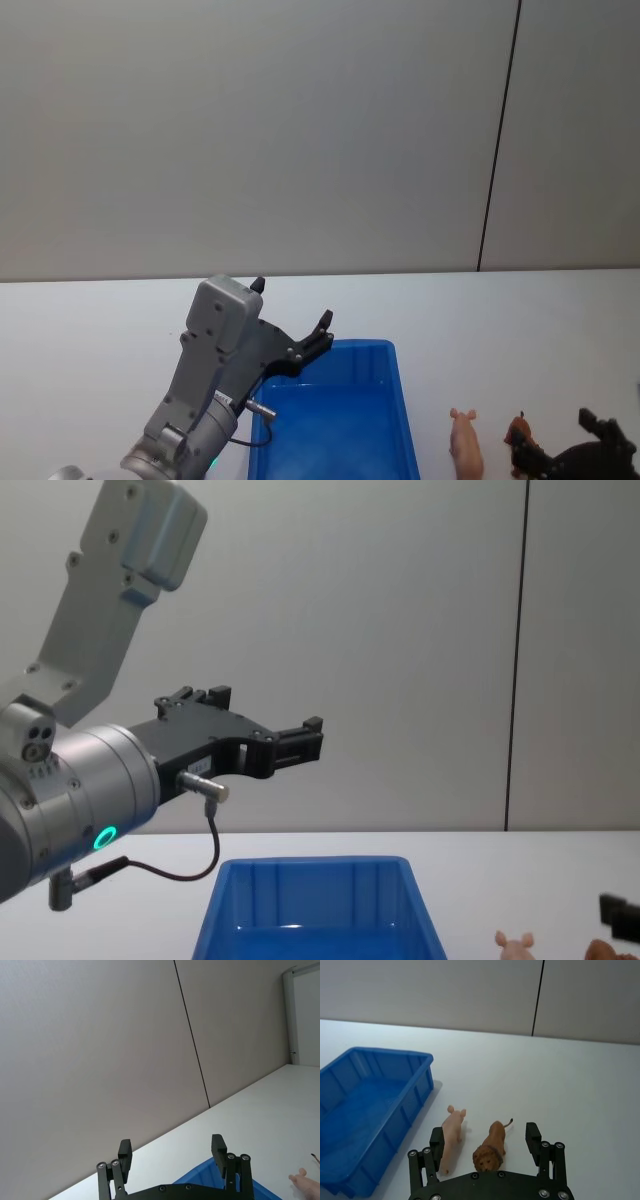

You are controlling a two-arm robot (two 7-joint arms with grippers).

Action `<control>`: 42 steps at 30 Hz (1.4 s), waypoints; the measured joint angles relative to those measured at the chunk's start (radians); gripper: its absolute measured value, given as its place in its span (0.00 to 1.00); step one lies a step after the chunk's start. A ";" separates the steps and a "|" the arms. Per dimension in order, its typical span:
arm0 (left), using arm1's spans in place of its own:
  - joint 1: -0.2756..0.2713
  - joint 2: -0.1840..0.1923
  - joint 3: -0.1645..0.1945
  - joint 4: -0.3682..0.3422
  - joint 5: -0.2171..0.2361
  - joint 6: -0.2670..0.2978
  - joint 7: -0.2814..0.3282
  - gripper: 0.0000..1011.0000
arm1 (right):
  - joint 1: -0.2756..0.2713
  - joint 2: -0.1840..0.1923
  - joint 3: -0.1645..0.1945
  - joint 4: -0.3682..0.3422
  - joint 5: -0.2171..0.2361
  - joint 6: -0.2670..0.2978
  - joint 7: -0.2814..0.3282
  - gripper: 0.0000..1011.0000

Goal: Pick up the two dolls from the table and place them into the box.

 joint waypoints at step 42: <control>0.000 0.000 0.000 0.000 0.000 0.000 0.000 0.99 | 0.125 -0.102 -0.022 0.216 -0.054 0.102 0.008 0.76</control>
